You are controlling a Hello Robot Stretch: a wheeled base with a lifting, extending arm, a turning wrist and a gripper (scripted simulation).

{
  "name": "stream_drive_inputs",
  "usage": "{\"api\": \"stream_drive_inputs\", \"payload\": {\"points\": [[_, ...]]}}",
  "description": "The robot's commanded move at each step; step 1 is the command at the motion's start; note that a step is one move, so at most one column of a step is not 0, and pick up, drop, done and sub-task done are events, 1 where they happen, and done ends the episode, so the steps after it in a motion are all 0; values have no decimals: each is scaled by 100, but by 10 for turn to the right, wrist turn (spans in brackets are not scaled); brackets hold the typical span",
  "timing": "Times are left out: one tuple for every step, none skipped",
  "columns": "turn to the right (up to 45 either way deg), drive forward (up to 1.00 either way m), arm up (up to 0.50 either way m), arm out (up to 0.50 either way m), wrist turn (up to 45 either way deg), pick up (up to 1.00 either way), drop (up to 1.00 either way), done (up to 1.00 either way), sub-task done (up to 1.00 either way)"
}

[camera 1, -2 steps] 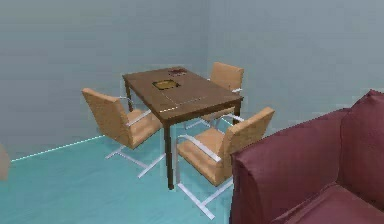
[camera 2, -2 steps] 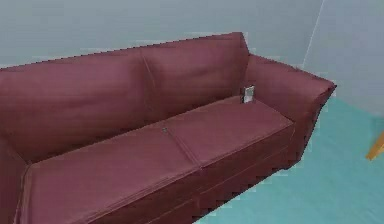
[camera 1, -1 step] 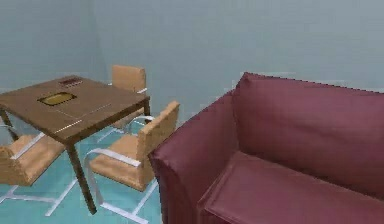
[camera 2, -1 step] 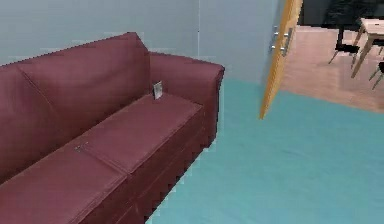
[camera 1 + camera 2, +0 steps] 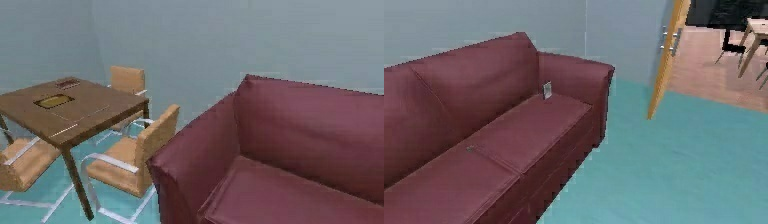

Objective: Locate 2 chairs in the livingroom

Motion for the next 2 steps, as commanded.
{"api": "stream_drive_inputs", "payload": {"points": [[-180,0,0,0,0,0,0,0,0],[0,0,0,0,0,0,0,0,100]]}}
